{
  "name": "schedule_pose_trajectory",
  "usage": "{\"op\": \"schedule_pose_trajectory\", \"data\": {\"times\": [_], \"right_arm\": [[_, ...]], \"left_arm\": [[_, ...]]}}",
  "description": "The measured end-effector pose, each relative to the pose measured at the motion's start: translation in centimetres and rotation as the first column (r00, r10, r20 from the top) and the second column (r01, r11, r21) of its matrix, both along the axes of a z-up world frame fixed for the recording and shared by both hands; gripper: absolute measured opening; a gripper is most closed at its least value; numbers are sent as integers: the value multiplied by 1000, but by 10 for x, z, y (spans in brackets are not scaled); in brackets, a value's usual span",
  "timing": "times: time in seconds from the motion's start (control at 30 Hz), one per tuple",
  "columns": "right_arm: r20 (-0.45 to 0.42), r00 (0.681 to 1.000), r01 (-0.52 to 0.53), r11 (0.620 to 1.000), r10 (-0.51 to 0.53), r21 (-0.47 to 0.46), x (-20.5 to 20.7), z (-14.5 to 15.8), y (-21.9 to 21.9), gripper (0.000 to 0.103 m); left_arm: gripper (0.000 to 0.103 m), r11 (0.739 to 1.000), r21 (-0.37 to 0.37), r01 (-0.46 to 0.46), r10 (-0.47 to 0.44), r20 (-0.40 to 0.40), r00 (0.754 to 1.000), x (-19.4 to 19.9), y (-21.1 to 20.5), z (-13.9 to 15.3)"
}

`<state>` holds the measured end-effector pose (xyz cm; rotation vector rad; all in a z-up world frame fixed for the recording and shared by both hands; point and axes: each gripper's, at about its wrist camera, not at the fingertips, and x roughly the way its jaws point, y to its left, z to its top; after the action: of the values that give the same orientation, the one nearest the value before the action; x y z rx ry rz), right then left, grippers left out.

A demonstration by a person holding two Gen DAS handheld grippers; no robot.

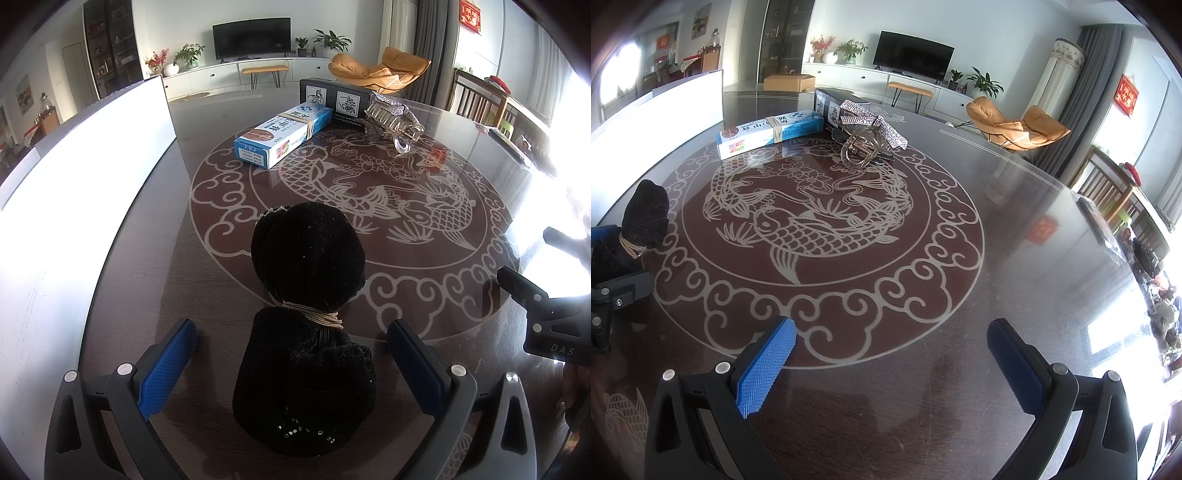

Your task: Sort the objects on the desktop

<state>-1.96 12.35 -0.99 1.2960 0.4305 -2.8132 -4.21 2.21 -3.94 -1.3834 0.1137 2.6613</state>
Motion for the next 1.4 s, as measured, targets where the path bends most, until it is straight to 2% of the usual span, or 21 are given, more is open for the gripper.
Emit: {"op": "schedule_pose_trajectory", "data": {"times": [0.77,0.93,1.0,1.07,1.17,1.27,1.4], "right_arm": [[-1,1000,1,1000,-1,1,0,0,0,103],[11,1000,-3,1000,3,-24,-1,0,2,103],[78,995,-48,990,59,-135,-14,-3,9,103],[125,989,-47,968,79,-247,-39,-3,18,103],[133,988,-21,927,76,-374,-80,2,25,103],[121,992,32,860,34,-509,-131,7,31,103],[146,987,142,784,-66,-605,-177,6,35,97]], "left_arm": [[103,1000,0,0,0,0,1000,-1,0,0],[103,1000,1,-1,1,0,1000,0,0,0],[103,1000,1,-1,1,0,1000,0,0,0],[103,1000,1,-1,1,0,1000,0,0,0],[103,1000,1,-1,1,0,1000,-1,0,0],[103,1000,1,-1,1,0,1000,-1,0,-1],[103,1000,3,-1,1,-1,1000,-1,-1,-1]]}}
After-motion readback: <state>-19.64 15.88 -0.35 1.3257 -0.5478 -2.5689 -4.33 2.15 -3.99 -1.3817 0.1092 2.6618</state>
